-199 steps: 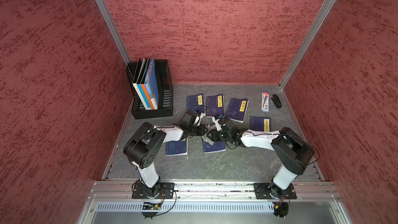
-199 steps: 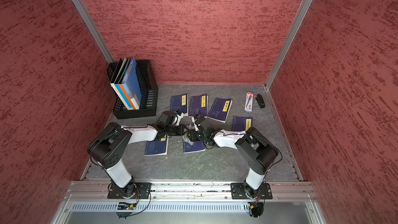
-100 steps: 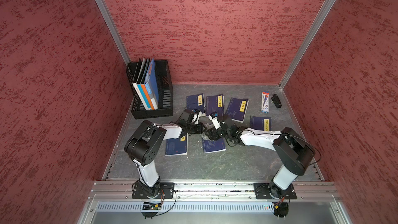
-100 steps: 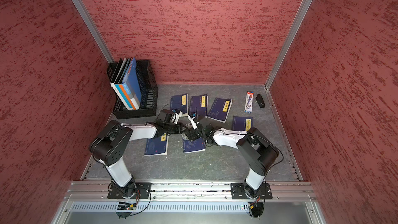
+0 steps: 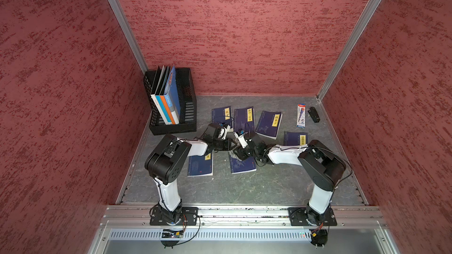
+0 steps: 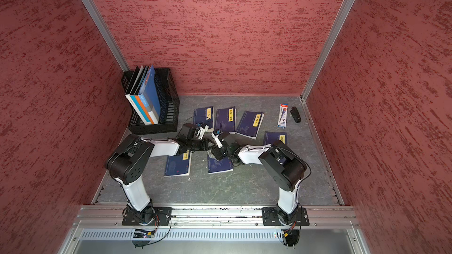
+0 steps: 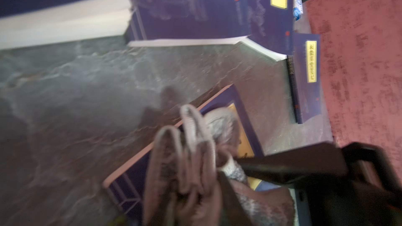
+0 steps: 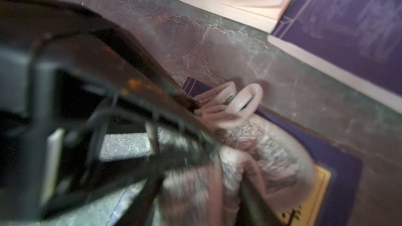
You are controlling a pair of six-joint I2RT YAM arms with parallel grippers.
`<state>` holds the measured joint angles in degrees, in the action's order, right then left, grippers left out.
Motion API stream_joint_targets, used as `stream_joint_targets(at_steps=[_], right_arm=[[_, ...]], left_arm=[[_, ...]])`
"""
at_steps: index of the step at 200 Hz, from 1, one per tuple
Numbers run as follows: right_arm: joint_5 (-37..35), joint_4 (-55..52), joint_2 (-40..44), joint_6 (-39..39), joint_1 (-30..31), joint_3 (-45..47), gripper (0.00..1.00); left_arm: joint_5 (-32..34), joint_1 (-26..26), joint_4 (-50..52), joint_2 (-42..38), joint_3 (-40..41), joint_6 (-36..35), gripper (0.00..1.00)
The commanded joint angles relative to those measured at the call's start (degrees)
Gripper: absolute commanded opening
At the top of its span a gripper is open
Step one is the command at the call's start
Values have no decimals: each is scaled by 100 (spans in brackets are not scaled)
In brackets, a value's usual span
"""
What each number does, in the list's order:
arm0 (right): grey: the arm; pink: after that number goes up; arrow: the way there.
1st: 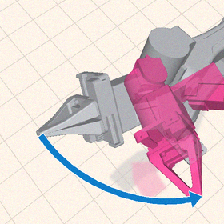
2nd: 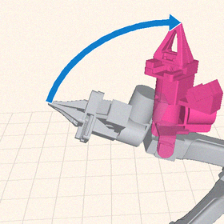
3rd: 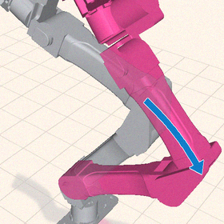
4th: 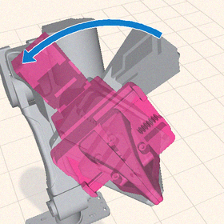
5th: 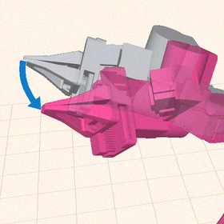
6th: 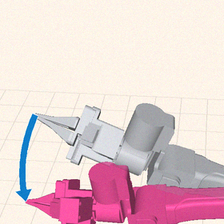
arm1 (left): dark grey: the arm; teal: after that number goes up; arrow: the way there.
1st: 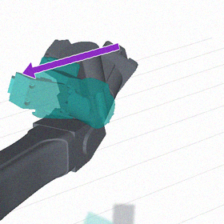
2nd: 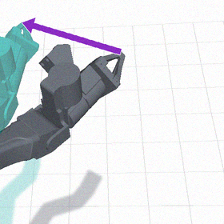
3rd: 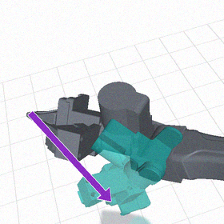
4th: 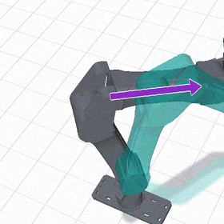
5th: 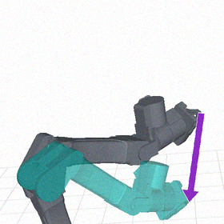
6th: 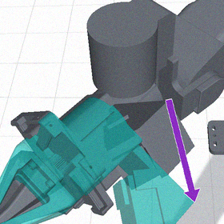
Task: Wipe the cover of the book
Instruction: Wipe the dirt from the cover of the book.
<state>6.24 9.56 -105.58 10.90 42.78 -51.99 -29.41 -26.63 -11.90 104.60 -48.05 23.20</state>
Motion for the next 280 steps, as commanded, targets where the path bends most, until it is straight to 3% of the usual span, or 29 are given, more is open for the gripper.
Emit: stream_joint_targets(at_steps=[1,15,26,93,143,179,230,253,280], right_arm=[[-8,-289,-275,100,28,-7,32],[-72,-305,-236,194,28,120,19],[-129,-293,-136,326,28,262,14],[-512,-1104,957,1255,28,1000,14],[-394,-1283,1522,2101,178,1809,15],[-922,-1381,808,1696,55,883,16],[-1134,-1615,-572,1265,-385,-773,16],[-976,-1541,-357,1380,-385,-575,16],[-748,-1335,345,1663,-321,333,16]], left_arm=[[374,68,337,78,78,131,55],[335,193,222,-81,194,296,64],[252,303,166,-225,273,371,66],[508,404,914,-1326,279,194,74],[1286,428,1821,-2757,620,11,82],[1605,483,2373,-3625,900,-94,87],[1774,524,2795,-3960,1136,-108,88],[1883,543,2842,-4110,1193,-110,88],[1873,619,2844,-4059,1142,-140,88]])
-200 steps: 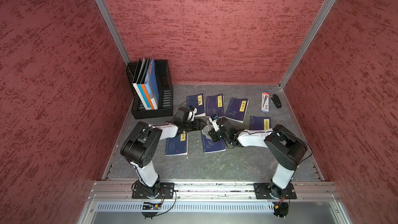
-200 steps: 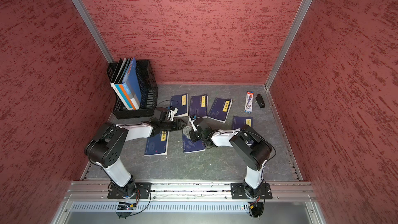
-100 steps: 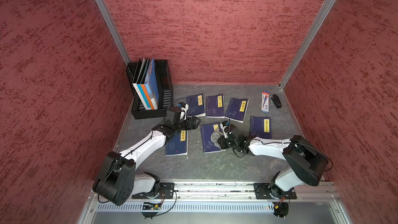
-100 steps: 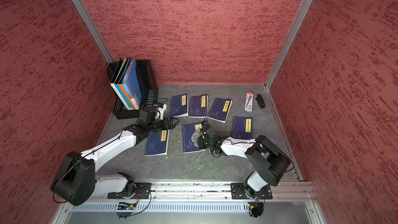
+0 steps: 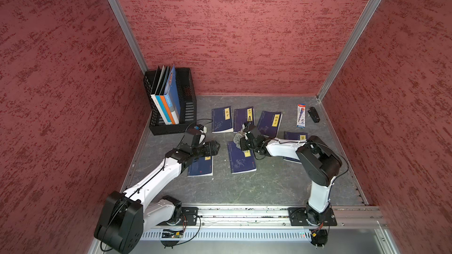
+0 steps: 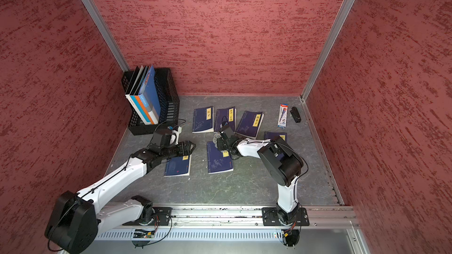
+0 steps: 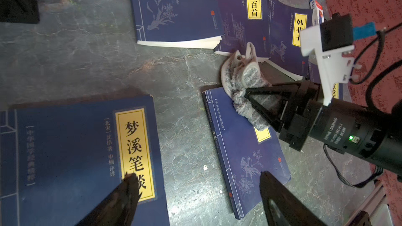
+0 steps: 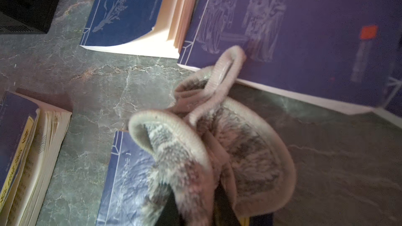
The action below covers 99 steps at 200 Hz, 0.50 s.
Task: Wipe the cover of the book
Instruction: Wipe the dirt from the cover of the book.
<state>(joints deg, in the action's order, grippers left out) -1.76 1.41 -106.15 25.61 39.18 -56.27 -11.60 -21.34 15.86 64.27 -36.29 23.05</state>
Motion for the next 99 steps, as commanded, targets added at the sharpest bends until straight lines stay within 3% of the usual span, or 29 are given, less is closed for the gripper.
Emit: stream_joint_targets(at_steps=[1,66,99], right_arm=[[66,-511,437,205,47,795,16],[378,-330,1424,1200,795,2321,16],[-21,-501,1327,1033,794,2085,17]], left_arm=[[90,93,72,-23,-39,-125,88],[-21,247,22,420,-272,-333,89],[-35,282,58,428,-257,-371,89]])
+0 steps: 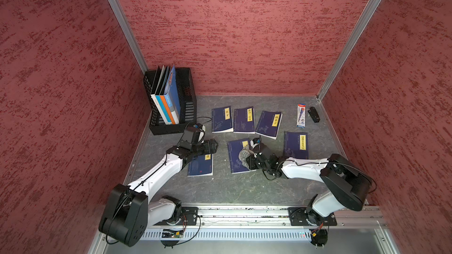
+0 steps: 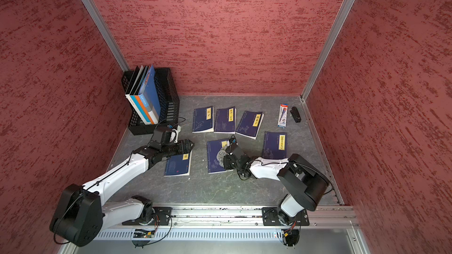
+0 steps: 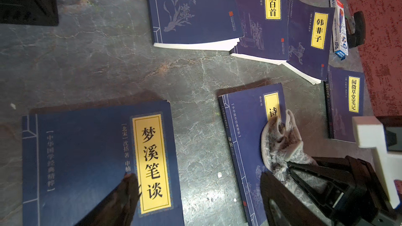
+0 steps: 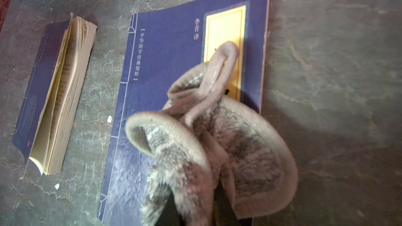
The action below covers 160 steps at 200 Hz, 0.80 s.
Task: Wipe the cover of the book
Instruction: Wipe the dirt from the cover of the book.
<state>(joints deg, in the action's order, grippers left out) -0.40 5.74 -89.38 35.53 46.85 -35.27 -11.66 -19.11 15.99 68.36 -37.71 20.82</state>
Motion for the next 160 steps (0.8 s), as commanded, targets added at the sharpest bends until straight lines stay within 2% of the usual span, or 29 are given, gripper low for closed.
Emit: stream_joint_targets(at_steps=[1,45,71,98,123,160], right_arm=[[-168,-947,-364,24,22,-42,17],[-311,-1077,-1655,-729,-491,-1569,17],[-250,-1092,-1874,-850,-694,-1946,17],[-79,-1044,-1648,-839,-697,-1773,17],[126,-1004,-1200,-748,-616,-1187,18],[271,-1029,-468,-232,-214,-279,18]], left_arm=[[-29,62,49,20,-114,-148,90],[-29,75,222,-123,-78,-131,92],[18,92,397,-305,-72,-152,93],[24,131,418,-340,-69,-190,94],[-17,212,458,-189,-163,-299,95],[-306,649,498,-123,-241,-274,96]])
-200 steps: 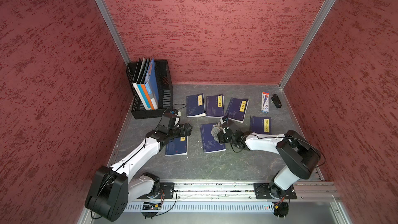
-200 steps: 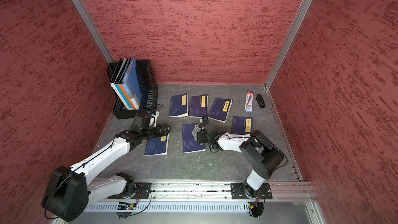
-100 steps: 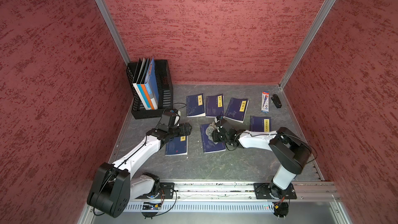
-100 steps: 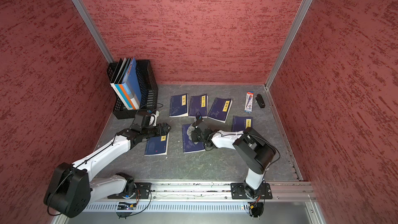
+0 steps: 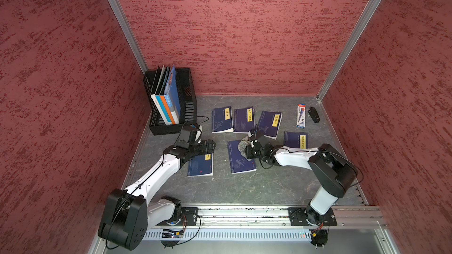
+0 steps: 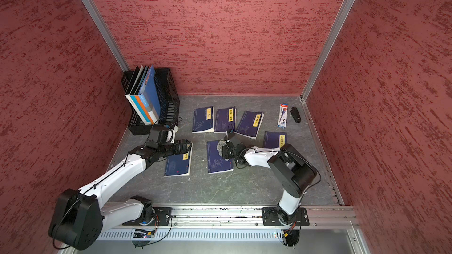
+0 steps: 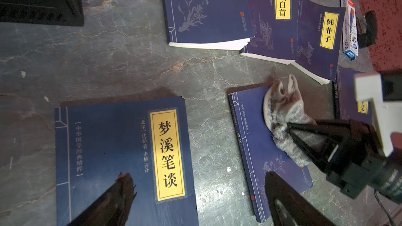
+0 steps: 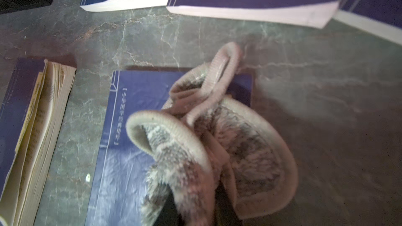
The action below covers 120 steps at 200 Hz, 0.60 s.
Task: Wipe the cover of the book
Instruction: Wipe the dirt from the cover of the book.
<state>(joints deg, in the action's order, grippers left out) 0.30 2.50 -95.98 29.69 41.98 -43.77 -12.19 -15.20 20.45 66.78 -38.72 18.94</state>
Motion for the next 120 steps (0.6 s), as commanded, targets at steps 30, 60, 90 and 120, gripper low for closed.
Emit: stream_joint_targets(at_steps=[30,60,90,120], right_arm=[[155,-731,634,790,506,1156,18],[141,-884,853,953,744,1286,18],[35,-831,622,878,794,1130,18],[-221,-721,-74,475,656,450,19]], left_arm=[[-403,463,-4,84,-97,-43,96],[-495,474,-40,184,-118,-35,96],[-491,470,-48,251,-129,-31,97],[-464,465,-29,221,-135,-22,97]])
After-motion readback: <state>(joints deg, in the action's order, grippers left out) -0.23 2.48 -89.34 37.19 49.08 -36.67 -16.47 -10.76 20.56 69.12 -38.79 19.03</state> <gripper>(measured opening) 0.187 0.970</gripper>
